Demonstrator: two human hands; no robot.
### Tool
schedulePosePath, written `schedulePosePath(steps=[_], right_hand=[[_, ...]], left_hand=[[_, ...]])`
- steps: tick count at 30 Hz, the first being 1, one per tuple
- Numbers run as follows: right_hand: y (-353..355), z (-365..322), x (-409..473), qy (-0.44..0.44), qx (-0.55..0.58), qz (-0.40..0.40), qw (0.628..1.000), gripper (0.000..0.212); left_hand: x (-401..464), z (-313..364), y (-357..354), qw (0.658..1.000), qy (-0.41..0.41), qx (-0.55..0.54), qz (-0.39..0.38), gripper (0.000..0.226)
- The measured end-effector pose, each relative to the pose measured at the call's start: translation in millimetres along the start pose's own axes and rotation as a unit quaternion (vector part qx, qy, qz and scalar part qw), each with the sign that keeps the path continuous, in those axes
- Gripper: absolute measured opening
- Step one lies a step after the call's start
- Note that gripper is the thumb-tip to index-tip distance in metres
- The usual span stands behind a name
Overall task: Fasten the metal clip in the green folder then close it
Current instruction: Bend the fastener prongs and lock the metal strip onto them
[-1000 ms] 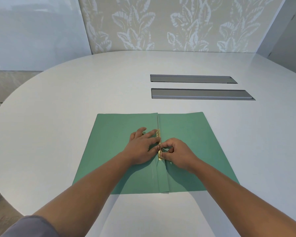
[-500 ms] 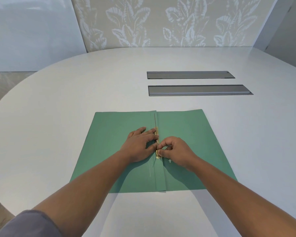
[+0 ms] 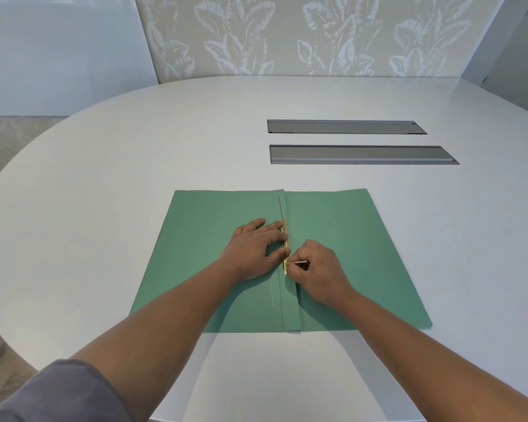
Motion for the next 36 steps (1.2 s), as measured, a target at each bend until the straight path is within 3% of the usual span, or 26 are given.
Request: schedulePosePath(steps=[16,24,30,36], right_hand=[[6.7,-15.7,-0.2,0.118,-0.064,-0.165,0.977,0.013],[-1.1,-23.6,-14.7,0.017,-0.109,-0.012,0.994,0.024],[0.8,-34.7,-26.6,0.115,-0.134,-0.011,0.984,0.022],[5.7,-33.9,-26.0,0.157,-0.106,-0.028,0.982,0.024]], left_hand=[[-0.5,2.9,1.1,1.0,-0.001,-0.005,0.001,0.051],[-0.8,3.0,0.4,1.0,-0.003,-0.002,0.006,0.05],[-0.7,2.9,1.3,1.0,-0.002,-0.008,0.011,0.049],[-1.3,2.5,1.7,1.0,-0.003,-0.002,0.009,0.051]])
Point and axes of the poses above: each hand's wrist, its own x-axis towards the middle knuckle, its own y-axis out of the back of the hand, z = x × y, the point moved 7 cm from there along x, towards the middle knuckle, and after that the axes turned 10 degrees about z, right-handed, at the moved point
